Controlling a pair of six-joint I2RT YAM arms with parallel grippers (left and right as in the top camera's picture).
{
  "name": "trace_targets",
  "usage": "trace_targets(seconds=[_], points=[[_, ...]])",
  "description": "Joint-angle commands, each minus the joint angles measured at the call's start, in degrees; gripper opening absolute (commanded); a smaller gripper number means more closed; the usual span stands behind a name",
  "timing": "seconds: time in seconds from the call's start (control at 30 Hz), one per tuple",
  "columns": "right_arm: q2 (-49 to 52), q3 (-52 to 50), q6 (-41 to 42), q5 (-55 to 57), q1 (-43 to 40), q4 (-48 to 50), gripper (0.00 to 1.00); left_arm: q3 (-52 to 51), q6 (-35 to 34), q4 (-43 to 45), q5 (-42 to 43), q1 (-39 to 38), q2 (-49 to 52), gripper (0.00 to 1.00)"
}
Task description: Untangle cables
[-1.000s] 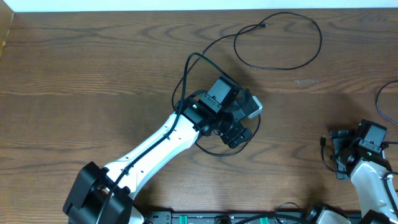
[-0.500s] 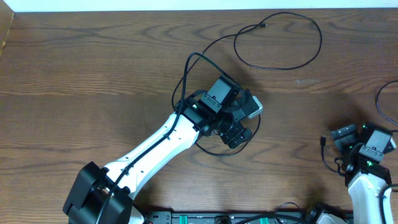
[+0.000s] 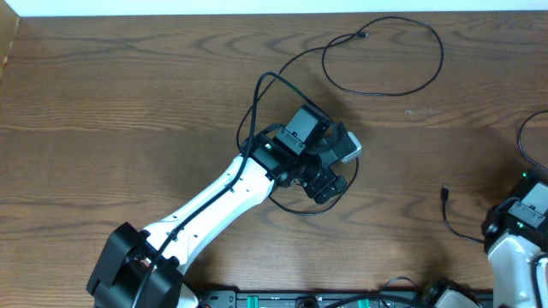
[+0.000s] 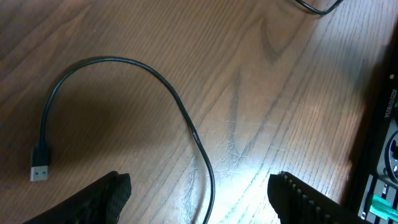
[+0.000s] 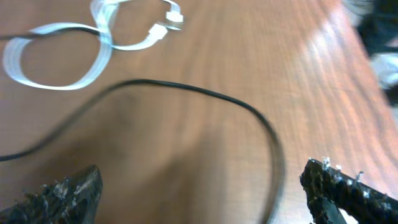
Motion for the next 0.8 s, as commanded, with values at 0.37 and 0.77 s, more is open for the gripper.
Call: trace_targets(seconds=[0.37,0.77], points=[[12.76,-0.07,3.96,-11.82,-17.25,4.46,0.82,0.39,-0.52,-0.13,-0.31,0.26,-0.07,0.76],[22.99,-0.07,3.76,-16.06,-17.38,10.43,0.68,0.39,-0.55,-0.11,-0.07,0.26,-0.07,0.76]])
